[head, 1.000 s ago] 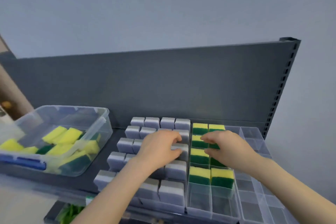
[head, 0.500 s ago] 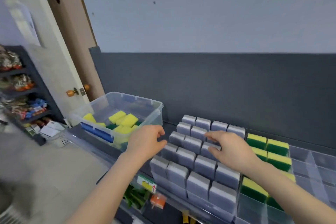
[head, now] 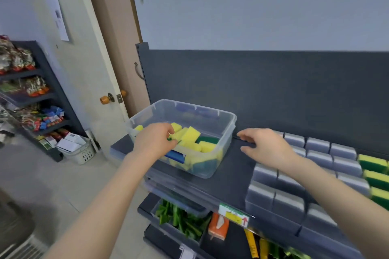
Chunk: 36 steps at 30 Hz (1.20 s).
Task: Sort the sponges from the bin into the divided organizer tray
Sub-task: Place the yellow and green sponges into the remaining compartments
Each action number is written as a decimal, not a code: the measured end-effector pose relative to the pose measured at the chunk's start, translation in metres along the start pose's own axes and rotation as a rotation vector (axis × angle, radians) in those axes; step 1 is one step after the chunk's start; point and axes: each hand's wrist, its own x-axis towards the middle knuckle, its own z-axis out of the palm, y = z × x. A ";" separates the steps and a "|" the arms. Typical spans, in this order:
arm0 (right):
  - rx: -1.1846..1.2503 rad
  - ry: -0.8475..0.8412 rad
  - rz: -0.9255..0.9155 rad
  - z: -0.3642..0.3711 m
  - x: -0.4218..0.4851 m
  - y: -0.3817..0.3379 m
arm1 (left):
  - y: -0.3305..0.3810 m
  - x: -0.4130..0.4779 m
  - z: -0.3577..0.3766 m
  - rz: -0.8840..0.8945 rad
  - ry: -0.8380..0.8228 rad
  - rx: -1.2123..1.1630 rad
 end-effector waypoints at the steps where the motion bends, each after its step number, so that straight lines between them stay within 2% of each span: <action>1: -0.007 -0.015 0.021 0.003 0.008 -0.008 | -0.014 0.007 -0.003 0.003 -0.016 0.016; 11: -0.037 -0.051 0.129 0.037 0.052 -0.057 | -0.086 0.061 0.003 0.107 -0.109 0.098; 20: -0.019 -0.028 0.096 0.058 0.096 -0.064 | -0.108 0.089 0.033 0.137 -0.110 -0.014; 28: 0.022 -0.075 0.107 0.079 0.155 -0.057 | -0.117 0.146 0.035 0.139 -0.152 0.076; 36: 0.047 -0.110 0.120 0.110 0.206 -0.036 | -0.118 0.200 0.075 0.154 -0.232 0.041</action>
